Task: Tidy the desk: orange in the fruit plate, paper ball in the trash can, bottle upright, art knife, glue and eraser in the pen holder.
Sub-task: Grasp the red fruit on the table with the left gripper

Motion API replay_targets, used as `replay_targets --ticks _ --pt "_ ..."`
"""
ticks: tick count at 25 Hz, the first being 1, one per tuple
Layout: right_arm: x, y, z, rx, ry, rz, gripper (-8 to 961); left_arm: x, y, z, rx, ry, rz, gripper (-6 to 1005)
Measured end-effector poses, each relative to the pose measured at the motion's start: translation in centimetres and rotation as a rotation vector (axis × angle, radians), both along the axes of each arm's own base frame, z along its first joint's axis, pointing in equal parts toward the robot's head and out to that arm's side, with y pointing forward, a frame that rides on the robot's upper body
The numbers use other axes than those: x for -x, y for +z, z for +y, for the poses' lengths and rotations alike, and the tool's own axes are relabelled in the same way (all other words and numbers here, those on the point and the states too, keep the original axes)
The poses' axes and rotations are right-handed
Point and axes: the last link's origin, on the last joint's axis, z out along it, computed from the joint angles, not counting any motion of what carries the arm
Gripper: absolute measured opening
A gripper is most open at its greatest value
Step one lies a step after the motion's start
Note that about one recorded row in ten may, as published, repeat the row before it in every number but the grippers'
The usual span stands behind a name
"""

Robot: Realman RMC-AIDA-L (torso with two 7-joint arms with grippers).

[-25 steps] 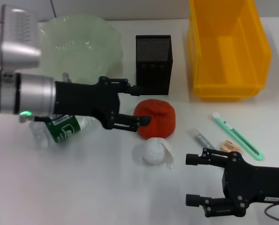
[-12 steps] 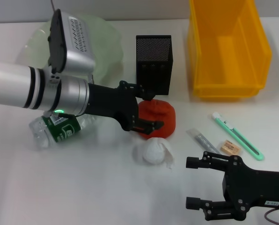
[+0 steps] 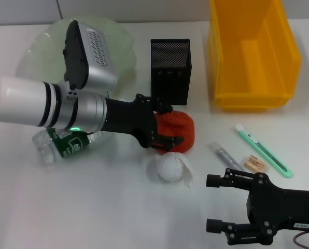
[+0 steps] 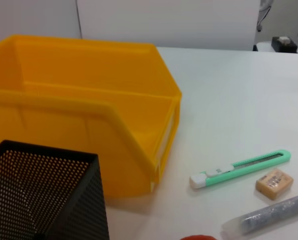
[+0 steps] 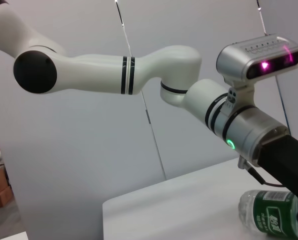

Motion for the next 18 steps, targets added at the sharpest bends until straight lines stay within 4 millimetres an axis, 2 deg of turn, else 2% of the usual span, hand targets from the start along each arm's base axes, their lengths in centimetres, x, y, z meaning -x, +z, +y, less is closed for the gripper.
replay_targets --ticks 8,18 --pt "0.03 -0.08 -0.19 0.008 -0.003 0.008 823 0.02 -0.85 0.01 -0.035 0.006 0.005 800" --pt "-0.03 -0.07 -0.28 0.008 -0.011 0.013 824 0.25 -0.61 -0.03 -0.060 0.035 -0.028 662"
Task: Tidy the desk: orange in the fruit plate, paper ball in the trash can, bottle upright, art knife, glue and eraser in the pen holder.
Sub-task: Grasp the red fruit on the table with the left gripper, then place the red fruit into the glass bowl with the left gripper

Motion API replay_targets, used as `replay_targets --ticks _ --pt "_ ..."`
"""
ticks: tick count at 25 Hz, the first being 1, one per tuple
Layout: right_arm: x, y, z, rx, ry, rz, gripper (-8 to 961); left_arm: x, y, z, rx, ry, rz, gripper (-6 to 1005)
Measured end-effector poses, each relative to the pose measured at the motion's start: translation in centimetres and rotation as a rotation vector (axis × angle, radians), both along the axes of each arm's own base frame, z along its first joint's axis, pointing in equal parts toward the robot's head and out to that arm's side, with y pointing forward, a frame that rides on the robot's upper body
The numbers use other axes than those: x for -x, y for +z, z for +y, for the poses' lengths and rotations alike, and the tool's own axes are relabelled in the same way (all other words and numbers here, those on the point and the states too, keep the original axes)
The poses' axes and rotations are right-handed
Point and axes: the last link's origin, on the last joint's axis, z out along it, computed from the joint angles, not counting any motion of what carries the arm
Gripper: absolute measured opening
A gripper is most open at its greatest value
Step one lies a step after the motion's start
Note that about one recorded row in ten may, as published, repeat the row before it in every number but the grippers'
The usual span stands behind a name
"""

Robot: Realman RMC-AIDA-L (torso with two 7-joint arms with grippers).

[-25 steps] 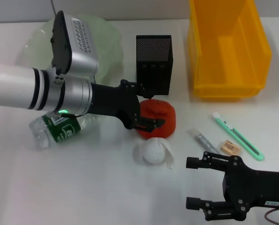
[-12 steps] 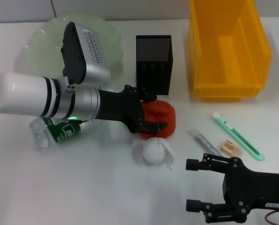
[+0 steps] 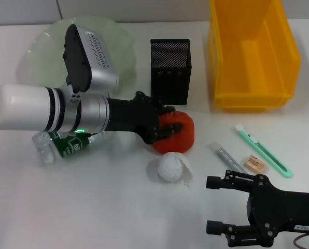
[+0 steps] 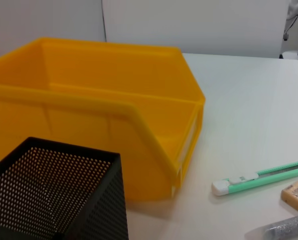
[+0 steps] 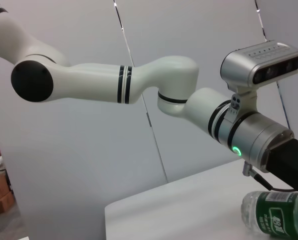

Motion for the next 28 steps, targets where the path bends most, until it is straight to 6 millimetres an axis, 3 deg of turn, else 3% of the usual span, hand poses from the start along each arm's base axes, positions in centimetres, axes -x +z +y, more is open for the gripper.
replay_targets --ticks 1,4,9,14,21,25,28 --pt "0.0 0.0 0.0 0.000 0.000 0.000 824 0.0 0.0 0.0 0.001 0.001 0.000 648" --pt "0.0 0.0 0.0 0.000 0.001 0.001 824 0.0 0.0 -0.1 0.006 0.004 0.000 423" --pt "0.1 0.0 0.0 -0.001 0.001 0.002 824 -0.2 0.2 -0.2 0.009 -0.001 -0.013 233" --pt "0.1 0.0 0.0 -0.001 0.001 0.002 824 -1.0 1.5 -0.7 0.009 -0.011 -0.070 200" --pt "0.2 -0.2 0.2 0.002 0.000 0.004 823 -2.2 7.5 -1.2 -0.119 -0.040 -0.250 150" --pt "0.4 -0.3 0.3 -0.020 0.005 0.017 823 -1.7 11.0 -0.1 -0.263 0.004 -0.344 135" --pt "0.5 -0.4 0.2 -0.043 0.013 0.033 823 -1.0 12.4 1.4 -0.367 0.057 -0.357 123"
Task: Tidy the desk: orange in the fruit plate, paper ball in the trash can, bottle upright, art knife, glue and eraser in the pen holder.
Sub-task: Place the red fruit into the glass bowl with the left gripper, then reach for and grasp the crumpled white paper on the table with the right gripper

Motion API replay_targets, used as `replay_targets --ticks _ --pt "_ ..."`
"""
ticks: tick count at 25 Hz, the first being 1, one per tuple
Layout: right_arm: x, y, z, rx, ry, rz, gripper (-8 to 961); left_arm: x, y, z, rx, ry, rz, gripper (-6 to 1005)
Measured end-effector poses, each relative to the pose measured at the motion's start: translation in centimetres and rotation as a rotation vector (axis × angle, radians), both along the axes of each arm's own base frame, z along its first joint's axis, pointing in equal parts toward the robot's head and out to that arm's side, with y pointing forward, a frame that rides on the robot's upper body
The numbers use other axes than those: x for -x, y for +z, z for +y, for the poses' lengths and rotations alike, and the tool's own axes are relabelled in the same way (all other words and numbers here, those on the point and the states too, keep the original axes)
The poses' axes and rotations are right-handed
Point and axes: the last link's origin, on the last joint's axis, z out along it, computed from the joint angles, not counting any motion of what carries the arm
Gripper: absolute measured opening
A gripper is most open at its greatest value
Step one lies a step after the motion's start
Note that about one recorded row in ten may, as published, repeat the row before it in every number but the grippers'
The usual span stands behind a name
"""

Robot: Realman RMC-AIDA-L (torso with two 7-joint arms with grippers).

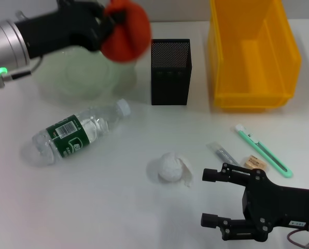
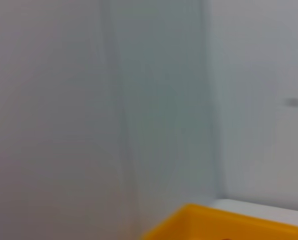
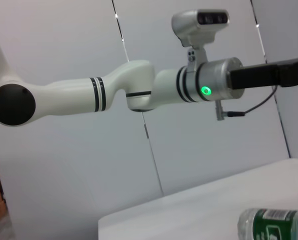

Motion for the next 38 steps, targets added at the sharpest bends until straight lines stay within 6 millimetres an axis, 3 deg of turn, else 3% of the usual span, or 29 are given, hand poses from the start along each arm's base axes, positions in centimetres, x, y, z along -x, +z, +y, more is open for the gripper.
replay_targets --ticks 4,10,15,22,37,38 --pt "0.1 0.0 0.1 -0.004 0.007 0.003 824 0.9 0.6 1.9 -0.108 0.089 0.033 110" --pt "0.2 -0.2 0.0 -0.005 0.006 0.007 824 2.7 0.5 3.2 -0.182 0.189 0.087 96" --pt "0.2 -0.2 0.1 -0.018 0.009 0.010 824 4.4 -1.5 3.8 -0.167 0.243 0.179 97" --pt "0.3 -0.2 0.2 -0.018 0.010 0.008 823 5.1 -3.3 4.7 -0.148 0.290 0.230 104" --pt "0.1 -0.2 0.1 -0.020 0.005 0.005 823 4.9 -3.5 4.6 -0.144 0.296 0.207 493" --pt "0.1 -0.2 0.1 -0.020 0.005 0.005 823 4.7 -3.5 4.4 -0.129 0.291 0.187 571"
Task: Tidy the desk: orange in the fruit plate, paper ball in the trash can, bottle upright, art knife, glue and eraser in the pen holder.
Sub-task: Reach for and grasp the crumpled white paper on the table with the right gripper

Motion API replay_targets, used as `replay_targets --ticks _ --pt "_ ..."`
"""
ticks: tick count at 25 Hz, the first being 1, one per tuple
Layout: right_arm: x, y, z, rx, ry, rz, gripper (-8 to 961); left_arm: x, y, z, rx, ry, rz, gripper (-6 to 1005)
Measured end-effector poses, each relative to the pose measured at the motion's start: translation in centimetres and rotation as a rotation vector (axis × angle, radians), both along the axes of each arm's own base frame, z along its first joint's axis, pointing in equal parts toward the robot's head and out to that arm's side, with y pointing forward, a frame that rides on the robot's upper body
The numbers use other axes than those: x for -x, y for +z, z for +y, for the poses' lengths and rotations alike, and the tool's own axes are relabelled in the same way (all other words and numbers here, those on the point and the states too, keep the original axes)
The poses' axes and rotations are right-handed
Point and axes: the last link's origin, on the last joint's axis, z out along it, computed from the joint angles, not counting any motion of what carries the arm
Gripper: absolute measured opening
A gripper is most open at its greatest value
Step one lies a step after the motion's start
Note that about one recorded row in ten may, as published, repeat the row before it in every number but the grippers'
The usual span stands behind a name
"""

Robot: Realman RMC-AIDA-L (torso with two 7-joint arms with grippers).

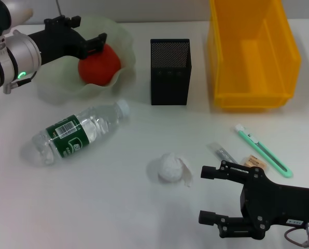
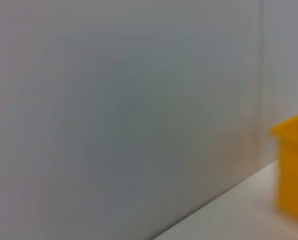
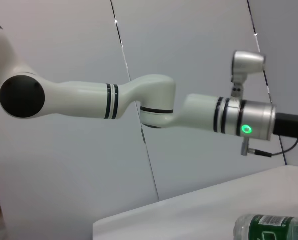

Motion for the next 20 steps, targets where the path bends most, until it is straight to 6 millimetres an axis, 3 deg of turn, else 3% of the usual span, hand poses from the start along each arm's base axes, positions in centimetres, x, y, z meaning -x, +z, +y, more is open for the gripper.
replay_targets --ticks 2,3,4,5,7,8,11,12,16,18,20 --pt "0.0 0.0 0.0 0.000 -0.001 0.000 823 -1.5 0.0 -1.2 0.080 -0.057 -0.095 728" --pt "0.0 0.0 0.0 0.000 -0.001 0.000 823 -1.5 0.0 -1.2 0.080 -0.057 -0.095 738" --pt "-0.1 0.0 -0.1 0.000 -0.003 0.000 823 -2.9 0.1 -2.7 0.173 -0.143 -0.172 748" --pt "-0.1 0.0 -0.1 0.000 -0.003 0.000 824 -2.9 0.1 -2.7 0.173 -0.143 -0.172 758" --pt "-0.1 0.1 -0.1 -0.004 -0.008 0.001 824 -4.4 1.2 -4.8 0.273 -0.257 -0.271 778" --pt "-0.1 0.1 -0.1 -0.004 -0.008 0.001 824 -4.4 1.2 -4.8 0.273 -0.257 -0.271 778" --pt "-0.4 0.3 -0.1 -0.017 -0.021 0.002 824 -5.3 2.5 -7.2 0.385 -0.373 -0.366 778" --pt "-0.5 0.4 0.0 -0.029 -0.031 0.005 824 -5.2 2.9 -8.6 0.440 -0.420 -0.399 778" --pt "-0.7 0.8 0.1 -0.054 -0.056 0.014 824 -4.3 2.9 -10.3 0.490 -0.438 -0.419 779" --pt "-1.2 1.3 0.2 -0.091 -0.085 0.021 824 -2.7 1.9 -12.4 0.592 -0.431 -0.396 779" --pt "-1.2 1.4 0.2 -0.096 -0.087 0.022 824 -2.2 1.4 -13.1 0.642 -0.432 -0.386 779"
